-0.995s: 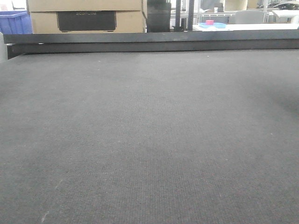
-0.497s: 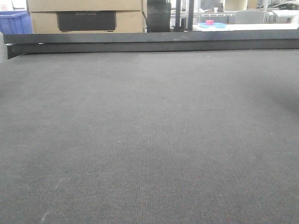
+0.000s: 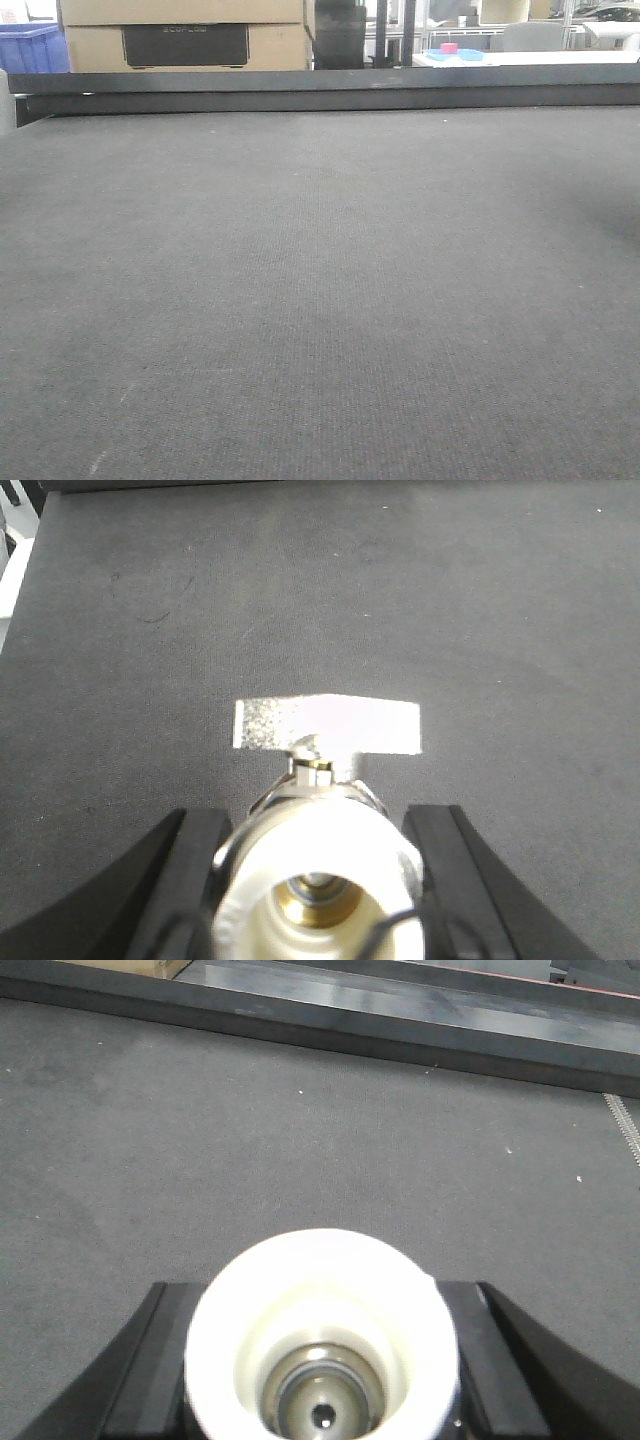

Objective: Place valve from conveyor to right shelf box
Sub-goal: 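Lift both held valves up off the conveyor belt, then drive the base to the steel shelf of blue bins, holding both valves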

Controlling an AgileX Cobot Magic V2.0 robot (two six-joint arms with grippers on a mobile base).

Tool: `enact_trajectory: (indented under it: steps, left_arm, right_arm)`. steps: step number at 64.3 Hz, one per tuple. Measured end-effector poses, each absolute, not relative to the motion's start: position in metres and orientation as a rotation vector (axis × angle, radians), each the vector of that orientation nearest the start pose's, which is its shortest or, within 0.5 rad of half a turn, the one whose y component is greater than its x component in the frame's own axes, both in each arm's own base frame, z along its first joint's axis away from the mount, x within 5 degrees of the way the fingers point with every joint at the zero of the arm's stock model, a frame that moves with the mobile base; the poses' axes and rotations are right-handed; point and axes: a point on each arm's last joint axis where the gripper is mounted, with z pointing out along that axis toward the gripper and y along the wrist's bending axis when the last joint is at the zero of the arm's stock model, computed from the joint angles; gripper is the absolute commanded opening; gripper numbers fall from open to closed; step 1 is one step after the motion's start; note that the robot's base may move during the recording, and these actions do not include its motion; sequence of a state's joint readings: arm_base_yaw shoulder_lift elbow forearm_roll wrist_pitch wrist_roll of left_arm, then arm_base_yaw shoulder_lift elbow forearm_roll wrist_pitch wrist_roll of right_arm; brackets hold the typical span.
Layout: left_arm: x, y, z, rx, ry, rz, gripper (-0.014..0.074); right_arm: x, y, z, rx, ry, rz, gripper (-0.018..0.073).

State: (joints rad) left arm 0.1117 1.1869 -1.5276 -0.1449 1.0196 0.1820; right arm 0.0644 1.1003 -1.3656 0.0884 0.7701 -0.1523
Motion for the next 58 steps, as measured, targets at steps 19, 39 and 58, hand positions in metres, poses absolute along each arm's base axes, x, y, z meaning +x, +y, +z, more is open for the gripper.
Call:
enact_trajectory:
  steps: [19, 39, 58]
  left_arm:
    - [0.2240, 0.0140, 0.4733, 0.065, 2.152, -0.004, -0.0111]
    - [0.2240, 0.0140, 0.4733, 0.065, 2.152, -0.004, -0.0111]
    - [0.2241, 0.0140, 0.4733, 0.065, 2.151, -0.004, -0.0111]
  right_arm:
    - [0.2163, 0.0201, 0.4627, -0.189, 1.976, 0.054, -0.0154]
    - [0.2163, 0.0201, 0.4627, -0.189, 1.976, 0.054, -0.0154]
    - [0.2163, 0.0201, 0.4627, -0.189, 1.976, 0.054, -0.0154]
